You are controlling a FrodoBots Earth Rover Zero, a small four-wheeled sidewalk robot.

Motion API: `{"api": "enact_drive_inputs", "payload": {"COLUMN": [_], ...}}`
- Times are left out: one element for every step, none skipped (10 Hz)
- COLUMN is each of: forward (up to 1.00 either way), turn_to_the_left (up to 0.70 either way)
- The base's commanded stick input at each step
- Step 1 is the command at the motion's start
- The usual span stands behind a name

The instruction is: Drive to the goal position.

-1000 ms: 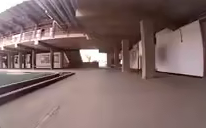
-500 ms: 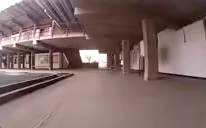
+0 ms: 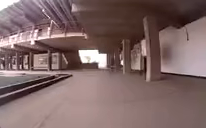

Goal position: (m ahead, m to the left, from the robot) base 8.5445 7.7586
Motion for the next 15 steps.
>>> {"api": "enact_drive_inputs", "payload": {"forward": [0.5,0.5,0.5,0.5,0.5,0.5,0.5,0.5,0.5,0.5,0.5,0.5,0.5,0.5,0.5], "turn_to_the_left": [0.0,0.0,0.0,0.0,0.0,0.0,0.0,0.0,0.0,0.0,0.0,0.0,0.0,0.0,0.0]}}
